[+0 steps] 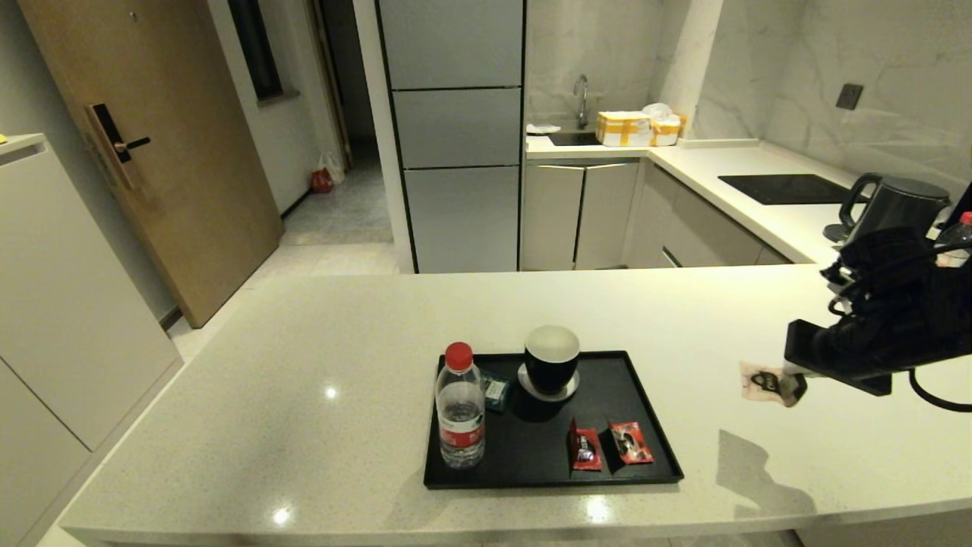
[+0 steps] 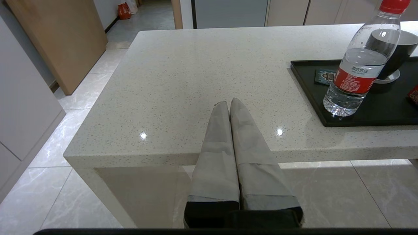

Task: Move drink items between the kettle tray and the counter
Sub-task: Place it on the right

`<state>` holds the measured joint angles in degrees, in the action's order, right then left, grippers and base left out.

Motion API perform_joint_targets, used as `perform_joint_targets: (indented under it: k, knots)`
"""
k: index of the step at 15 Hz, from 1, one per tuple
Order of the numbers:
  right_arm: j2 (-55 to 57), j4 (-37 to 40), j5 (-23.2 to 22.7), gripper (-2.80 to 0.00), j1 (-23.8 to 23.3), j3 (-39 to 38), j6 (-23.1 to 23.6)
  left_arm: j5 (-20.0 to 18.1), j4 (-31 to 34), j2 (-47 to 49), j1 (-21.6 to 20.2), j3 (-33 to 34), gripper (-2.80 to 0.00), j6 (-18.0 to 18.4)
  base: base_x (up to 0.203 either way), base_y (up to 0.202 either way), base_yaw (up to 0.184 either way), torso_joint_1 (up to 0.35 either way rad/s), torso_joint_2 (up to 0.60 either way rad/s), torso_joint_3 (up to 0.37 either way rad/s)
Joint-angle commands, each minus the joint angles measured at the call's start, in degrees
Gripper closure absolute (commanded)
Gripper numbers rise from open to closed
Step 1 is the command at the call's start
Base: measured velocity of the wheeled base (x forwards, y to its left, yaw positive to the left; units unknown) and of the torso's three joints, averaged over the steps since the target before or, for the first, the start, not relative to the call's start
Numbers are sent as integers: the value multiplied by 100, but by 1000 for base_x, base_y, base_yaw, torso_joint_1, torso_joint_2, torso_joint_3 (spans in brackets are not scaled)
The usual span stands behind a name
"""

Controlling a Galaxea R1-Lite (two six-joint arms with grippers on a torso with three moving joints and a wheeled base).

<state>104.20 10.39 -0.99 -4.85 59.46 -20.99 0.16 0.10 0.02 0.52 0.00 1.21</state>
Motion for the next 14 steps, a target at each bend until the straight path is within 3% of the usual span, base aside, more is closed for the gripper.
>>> perform_joint_targets:
  k: [1, 6, 12, 14]
  knots:
    - [-235, -51, 42, 0, -428, -574, -34, 2, -1, -11, 0, 0, 0, 2, 0, 0, 0, 0, 0, 0]
    - [619, -707, -96, 0, -544, -817, 192, 2, -1, -11, 0, 0, 0, 2, 0, 0, 0, 0, 0, 0]
    - [1522, -1533, -607, 0, -544, -755, 1161, 2, -1, -11, 0, 0, 0, 2, 0, 0, 0, 0, 0, 0]
    - [1683, -1663, -631, 0, -509, -725, 1290, 2, -1, -11, 0, 0, 0, 2, 0, 0, 0, 0, 0, 0]
